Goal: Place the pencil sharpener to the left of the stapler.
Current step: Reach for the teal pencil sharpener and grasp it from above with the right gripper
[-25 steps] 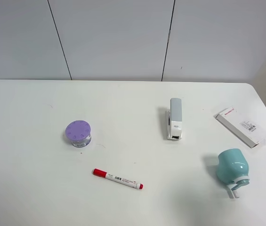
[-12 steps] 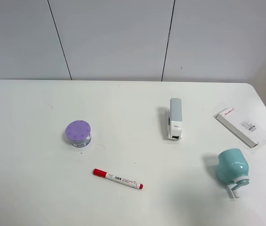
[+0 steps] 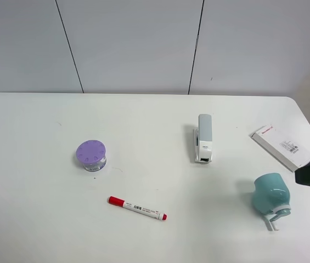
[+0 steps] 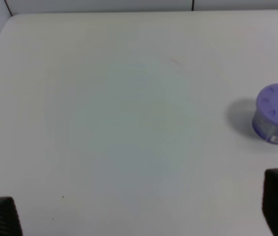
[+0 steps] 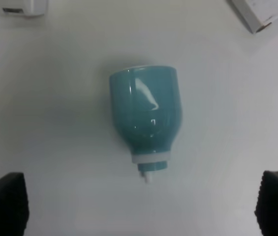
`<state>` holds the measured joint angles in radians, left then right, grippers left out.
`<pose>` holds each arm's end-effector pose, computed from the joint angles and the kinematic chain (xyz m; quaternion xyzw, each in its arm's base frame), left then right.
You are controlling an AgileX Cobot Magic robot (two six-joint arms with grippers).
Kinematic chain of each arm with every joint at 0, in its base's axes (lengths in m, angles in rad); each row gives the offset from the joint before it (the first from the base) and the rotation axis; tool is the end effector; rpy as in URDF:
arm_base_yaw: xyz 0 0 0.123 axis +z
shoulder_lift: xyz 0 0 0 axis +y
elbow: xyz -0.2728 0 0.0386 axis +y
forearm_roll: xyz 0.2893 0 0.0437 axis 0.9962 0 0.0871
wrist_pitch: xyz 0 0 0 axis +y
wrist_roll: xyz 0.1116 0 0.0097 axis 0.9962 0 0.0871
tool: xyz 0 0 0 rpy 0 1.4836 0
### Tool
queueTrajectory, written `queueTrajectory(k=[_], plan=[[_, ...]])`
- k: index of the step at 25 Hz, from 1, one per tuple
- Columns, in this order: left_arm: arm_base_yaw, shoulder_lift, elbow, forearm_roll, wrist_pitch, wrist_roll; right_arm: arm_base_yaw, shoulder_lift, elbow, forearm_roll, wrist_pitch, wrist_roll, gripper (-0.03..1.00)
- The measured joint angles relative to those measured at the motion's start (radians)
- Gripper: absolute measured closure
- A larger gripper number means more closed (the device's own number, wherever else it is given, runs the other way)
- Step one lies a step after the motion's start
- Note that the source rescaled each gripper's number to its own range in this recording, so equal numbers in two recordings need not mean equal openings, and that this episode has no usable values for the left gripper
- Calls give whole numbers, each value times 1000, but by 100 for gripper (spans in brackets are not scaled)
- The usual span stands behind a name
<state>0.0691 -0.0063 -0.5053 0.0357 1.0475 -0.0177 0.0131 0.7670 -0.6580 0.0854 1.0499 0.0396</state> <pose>0.0583 0.0075 0.2910 -0.0374 0.8457 0.0315 0.5314 0.1762 0.0106 0.2540 0.0243 0.9679 0.0476 0.2456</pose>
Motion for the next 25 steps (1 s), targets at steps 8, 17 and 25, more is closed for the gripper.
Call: queueTrajectory(k=[8,17,25], plan=[[0,0,0,0,0,0,0,198,-21,-19,-31,-111,22],[0,0,0,0,0,0,0,369,-25,-19,-139,-136,22],[0,0,0,0,0,0,0,506,-25,-19,-202,-140,22]])
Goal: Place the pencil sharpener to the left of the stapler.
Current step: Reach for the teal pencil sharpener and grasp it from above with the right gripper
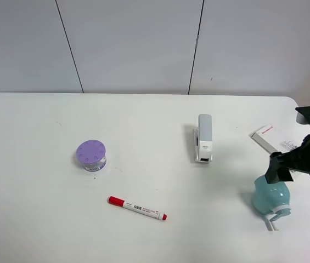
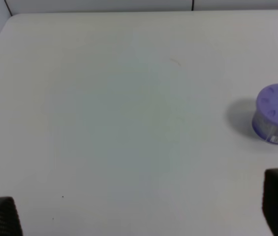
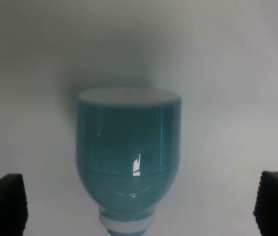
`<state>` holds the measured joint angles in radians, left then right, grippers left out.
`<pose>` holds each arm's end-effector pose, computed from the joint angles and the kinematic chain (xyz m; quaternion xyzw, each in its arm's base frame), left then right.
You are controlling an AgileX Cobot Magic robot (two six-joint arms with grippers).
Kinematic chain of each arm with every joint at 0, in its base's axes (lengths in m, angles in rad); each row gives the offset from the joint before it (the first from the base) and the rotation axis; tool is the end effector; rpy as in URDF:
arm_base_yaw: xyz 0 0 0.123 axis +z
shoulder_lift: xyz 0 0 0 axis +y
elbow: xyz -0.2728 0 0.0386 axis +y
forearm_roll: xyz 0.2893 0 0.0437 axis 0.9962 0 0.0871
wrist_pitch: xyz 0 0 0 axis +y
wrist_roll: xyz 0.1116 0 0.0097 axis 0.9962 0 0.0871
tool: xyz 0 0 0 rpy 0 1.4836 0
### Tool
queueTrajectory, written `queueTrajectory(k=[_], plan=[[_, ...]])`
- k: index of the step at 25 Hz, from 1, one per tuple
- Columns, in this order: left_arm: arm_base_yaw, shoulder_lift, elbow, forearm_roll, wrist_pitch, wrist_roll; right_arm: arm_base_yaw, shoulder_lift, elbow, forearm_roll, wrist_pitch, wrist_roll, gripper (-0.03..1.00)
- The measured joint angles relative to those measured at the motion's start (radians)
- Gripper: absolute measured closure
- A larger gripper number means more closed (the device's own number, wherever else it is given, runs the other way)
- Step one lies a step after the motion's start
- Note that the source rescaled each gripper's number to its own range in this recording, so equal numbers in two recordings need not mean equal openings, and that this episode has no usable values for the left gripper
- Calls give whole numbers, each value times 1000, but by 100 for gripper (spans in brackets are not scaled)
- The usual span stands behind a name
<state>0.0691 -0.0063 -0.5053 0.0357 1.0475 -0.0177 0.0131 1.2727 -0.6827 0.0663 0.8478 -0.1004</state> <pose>0.0583 0.0075 0.2910 -0.0374 0.8457 0.0315 0.5314 0.2459 0.0088 0.1613 -0.0373 0.9929 0.0223 0.1109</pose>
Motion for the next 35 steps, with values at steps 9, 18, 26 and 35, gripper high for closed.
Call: queueTrajectory(k=[9,18,26,35], plan=[[0,0,0,0,0,0,5,65,0,5,-25,-3,22],[0,0,0,1,0,0,75,138,80,15,-118,-2,22],[0,0,0,1,0,0,76,140,162,15,-209,-2,22],[0,0,0,1,0,0,33,140,164,16,-253,-2,22]])
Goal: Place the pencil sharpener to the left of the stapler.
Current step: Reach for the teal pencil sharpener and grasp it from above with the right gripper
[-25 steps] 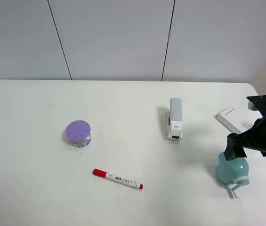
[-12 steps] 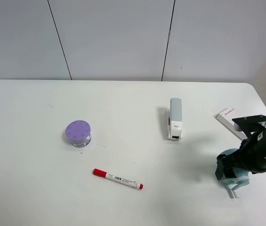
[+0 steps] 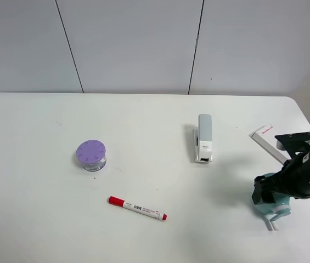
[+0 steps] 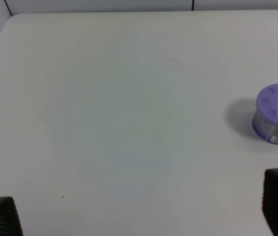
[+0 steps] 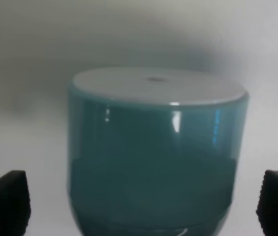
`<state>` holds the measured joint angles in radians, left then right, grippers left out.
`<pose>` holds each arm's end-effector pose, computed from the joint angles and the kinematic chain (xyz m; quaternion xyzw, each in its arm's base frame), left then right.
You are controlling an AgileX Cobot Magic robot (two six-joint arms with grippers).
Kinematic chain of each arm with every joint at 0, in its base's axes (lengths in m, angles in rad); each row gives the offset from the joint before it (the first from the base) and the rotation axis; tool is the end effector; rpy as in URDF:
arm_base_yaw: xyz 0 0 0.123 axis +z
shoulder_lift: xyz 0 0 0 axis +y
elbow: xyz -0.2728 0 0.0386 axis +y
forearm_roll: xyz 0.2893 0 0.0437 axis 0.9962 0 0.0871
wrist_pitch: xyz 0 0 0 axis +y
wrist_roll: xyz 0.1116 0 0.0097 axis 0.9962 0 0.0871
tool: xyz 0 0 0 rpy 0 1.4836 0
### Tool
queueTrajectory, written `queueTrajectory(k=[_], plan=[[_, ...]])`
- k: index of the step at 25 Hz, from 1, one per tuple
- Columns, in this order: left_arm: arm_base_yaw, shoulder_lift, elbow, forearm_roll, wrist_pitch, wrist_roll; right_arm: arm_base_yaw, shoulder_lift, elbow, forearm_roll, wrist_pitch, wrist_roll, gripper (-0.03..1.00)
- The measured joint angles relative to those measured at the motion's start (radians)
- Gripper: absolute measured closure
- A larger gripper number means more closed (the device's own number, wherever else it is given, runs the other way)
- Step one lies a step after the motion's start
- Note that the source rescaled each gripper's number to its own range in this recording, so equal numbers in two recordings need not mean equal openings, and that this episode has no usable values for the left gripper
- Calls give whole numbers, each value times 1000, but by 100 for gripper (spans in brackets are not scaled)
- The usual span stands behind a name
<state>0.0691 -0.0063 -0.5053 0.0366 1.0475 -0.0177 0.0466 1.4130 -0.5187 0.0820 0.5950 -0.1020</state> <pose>0.0583 0.0076 0.2910 -0.0374 0.8457 0.0320 0.5313 0.2289 0.0158 0.0900 -0.0421 0.9952 0.0234 0.0849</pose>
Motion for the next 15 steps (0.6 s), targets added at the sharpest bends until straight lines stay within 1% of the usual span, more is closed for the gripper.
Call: queueTrajectory(k=[3,6,15], plan=[[0,0,0,0,0,0,-10,0,0,0,-10,-2,22],[0,0,0,0,0,0,-10,11,0,-11,-41,-3,22],[0,0,0,0,0,0,-10,120,0,-14,-70,-8,22]])
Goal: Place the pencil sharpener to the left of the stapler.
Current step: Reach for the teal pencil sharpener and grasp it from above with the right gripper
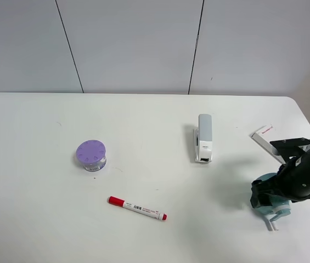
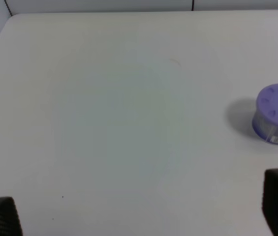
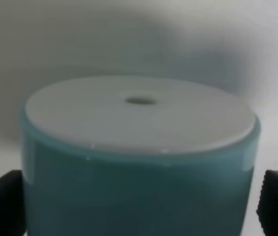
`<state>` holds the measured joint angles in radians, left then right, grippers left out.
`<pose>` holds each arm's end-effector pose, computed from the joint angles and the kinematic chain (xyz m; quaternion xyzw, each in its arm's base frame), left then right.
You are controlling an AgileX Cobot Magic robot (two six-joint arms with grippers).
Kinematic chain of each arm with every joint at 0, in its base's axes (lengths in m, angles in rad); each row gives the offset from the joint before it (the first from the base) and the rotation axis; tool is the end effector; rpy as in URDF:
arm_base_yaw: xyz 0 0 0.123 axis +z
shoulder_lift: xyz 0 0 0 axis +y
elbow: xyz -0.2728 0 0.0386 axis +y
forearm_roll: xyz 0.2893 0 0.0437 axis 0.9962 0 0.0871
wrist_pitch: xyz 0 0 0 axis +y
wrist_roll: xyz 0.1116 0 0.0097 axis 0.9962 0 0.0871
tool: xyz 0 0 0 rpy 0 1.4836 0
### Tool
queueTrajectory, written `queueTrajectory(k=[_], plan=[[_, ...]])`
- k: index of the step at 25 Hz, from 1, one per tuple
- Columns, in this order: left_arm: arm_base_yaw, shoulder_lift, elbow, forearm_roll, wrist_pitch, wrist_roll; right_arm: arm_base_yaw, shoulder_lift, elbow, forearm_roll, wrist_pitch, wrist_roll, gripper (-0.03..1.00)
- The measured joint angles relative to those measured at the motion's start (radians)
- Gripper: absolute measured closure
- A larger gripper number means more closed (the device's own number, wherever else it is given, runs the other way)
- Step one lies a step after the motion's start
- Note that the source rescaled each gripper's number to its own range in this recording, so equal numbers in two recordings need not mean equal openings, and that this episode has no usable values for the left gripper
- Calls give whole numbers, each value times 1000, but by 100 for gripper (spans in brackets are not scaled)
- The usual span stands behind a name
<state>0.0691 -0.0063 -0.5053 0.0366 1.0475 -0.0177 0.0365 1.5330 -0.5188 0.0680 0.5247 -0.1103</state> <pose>0.0583 0.0076 0.2910 -0.0374 0.8457 0.0320 0.5313 0.2313 0.0123 0.0634 -0.0449 0.9970 0.0165 0.0601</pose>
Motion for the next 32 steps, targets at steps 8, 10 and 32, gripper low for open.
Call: queueTrajectory(k=[8,10,32], plan=[[0,0,0,0,0,0,0,8,-5,0,-41,0,22],[0,0,0,0,0,0,0,10,-8,0,-41,0,22],[0,0,0,0,0,0,0,10,-16,44,-34,0,88]])
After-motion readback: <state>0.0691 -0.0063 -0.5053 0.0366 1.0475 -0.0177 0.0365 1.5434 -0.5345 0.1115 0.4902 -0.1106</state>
